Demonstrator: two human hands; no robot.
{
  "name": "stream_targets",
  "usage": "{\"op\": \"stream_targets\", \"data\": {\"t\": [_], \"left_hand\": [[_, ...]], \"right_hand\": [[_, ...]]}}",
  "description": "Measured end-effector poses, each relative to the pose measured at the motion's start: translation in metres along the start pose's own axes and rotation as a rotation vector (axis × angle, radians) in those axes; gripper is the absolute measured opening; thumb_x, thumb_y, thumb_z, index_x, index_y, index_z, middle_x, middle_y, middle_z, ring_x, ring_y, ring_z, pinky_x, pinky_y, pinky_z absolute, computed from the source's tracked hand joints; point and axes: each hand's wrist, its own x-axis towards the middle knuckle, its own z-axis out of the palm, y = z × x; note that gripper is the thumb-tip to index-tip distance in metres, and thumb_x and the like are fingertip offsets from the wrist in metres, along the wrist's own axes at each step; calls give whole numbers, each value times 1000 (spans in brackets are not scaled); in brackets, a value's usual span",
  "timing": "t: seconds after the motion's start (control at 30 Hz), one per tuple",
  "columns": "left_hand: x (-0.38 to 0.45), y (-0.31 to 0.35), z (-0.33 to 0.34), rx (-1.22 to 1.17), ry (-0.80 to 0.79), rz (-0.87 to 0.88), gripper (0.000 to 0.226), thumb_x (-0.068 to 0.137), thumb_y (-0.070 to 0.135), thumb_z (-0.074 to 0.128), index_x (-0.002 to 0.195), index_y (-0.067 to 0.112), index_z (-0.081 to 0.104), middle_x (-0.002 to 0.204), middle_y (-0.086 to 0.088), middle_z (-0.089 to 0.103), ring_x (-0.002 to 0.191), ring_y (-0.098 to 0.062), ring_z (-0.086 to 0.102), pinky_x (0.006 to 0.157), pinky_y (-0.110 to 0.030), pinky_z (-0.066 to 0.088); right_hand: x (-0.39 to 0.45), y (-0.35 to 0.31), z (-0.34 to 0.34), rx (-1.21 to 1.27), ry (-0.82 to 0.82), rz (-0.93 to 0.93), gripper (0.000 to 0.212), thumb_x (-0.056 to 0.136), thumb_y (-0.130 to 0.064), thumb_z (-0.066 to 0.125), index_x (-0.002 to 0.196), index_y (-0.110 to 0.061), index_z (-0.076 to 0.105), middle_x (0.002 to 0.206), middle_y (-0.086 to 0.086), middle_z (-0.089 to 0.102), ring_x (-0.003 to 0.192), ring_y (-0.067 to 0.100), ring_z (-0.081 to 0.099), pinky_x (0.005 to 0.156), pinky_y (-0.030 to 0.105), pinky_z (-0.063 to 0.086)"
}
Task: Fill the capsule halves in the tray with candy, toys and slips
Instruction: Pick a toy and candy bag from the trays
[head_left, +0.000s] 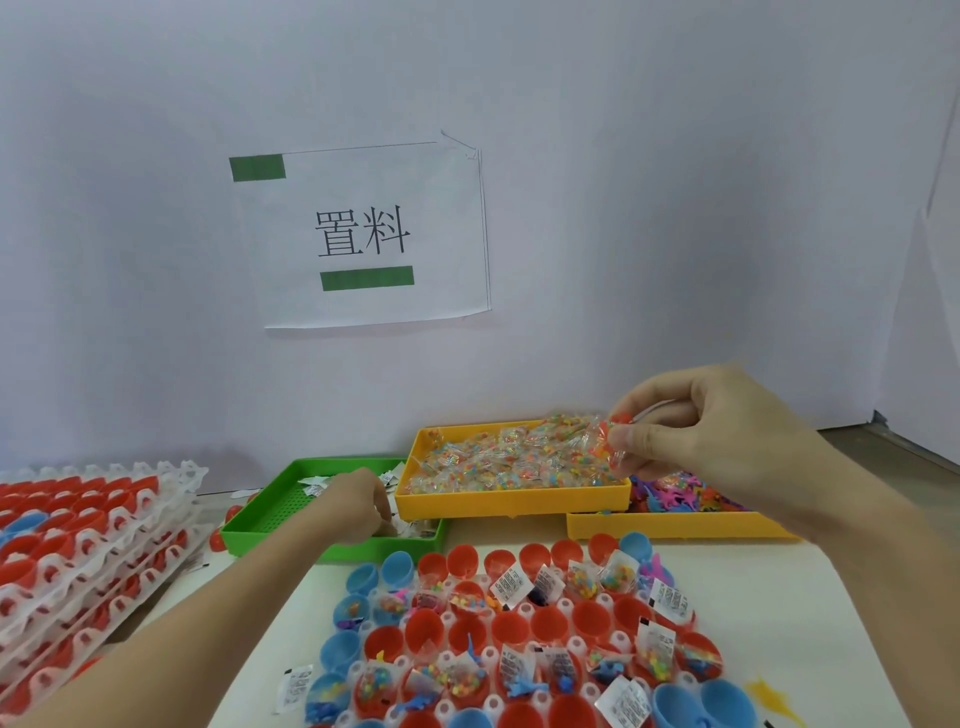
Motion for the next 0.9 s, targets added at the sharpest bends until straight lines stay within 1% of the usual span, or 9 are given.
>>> {"op": "stream_targets", "data": {"t": [0.17, 0.23, 0.3, 0.47, 0.57, 0.67, 0.73, 0.8, 0.9], "left_hand": [[-3, 1, -5, 10, 32, 28, 23, 87, 26, 71, 104, 10, 70, 116, -9, 66, 103, -22, 62, 86, -29, 51], [-5, 2, -9, -11, 89, 34, 22, 91, 24, 67, 106, 9, 70, 117, -10, 67, 101, -23, 62, 86, -30, 52], [-9, 5, -15, -32, 178, 36, 20, 94, 21, 63, 105, 7, 70, 111, -11, 69, 90, -20, 62, 77, -26, 50], [-26, 17, -28, -199, 423, 26, 19, 92, 11, 56, 80, 3, 69, 74, -9, 70, 69, -25, 68, 50, -22, 46], [-43, 29, -33, -442, 481, -1, 18, 90, 8, 57, 75, 7, 67, 65, -9, 70, 52, -14, 70, 42, -22, 49], [-68, 43, -35, -736, 445, 20, 14, 90, 9, 61, 78, 7, 67, 64, -8, 71, 55, -16, 71, 57, -28, 57], [-88, 52, -39, -866, 418, 80, 11, 90, 11, 65, 80, 7, 69, 62, -7, 72, 62, -20, 72, 62, -28, 57], [-111, 62, -43, -929, 419, 150, 8, 88, 15, 69, 83, 9, 70, 65, -5, 74, 63, -18, 73, 62, -27, 57], [-142, 79, -57, -937, 515, 239, 8, 84, 20, 73, 80, 14, 69, 67, 0, 75, 63, -15, 73, 64, -28, 57]], "right_hand": [[0, 2, -1, 6, 1, 13, 7, 86, -14, 74, 91, -11, 71, 70, 2, 77, 67, 14, 75, 57, 16, 57], [1, 3, -1, 4, 3, 17, 7, 86, -15, 74, 91, -11, 71, 71, 2, 77, 67, 14, 75, 58, 17, 57], [1, 4, 0, 3, 9, 24, 7, 86, -16, 74, 91, -11, 71, 71, 1, 77, 67, 14, 75, 59, 18, 58], [2, 6, 1, 8, 32, 50, 9, 87, -16, 74, 92, -10, 71, 71, 1, 77, 67, 14, 75, 58, 18, 58], [2, 5, 2, 31, 51, 61, 10, 87, -14, 74, 93, -7, 70, 70, 2, 77, 65, 14, 75, 54, 15, 55], [1, 3, 3, 36, 60, 66, 12, 87, -14, 74, 94, -6, 71, 70, 3, 77, 66, 14, 75, 55, 17, 56], [0, 0, 5, 45, 65, 68, 13, 87, -15, 75, 95, -5, 70, 71, 5, 77, 67, 15, 75, 56, 18, 57], [-1, -4, 7, 65, 57, 73, 13, 86, -14, 75, 94, -5, 71, 72, 6, 77, 68, 16, 75, 57, 18, 58], [-4, -13, 10, 125, 30, 70, 15, 85, -15, 76, 93, -4, 71, 73, 7, 77, 69, 17, 76, 58, 18, 58]]}}
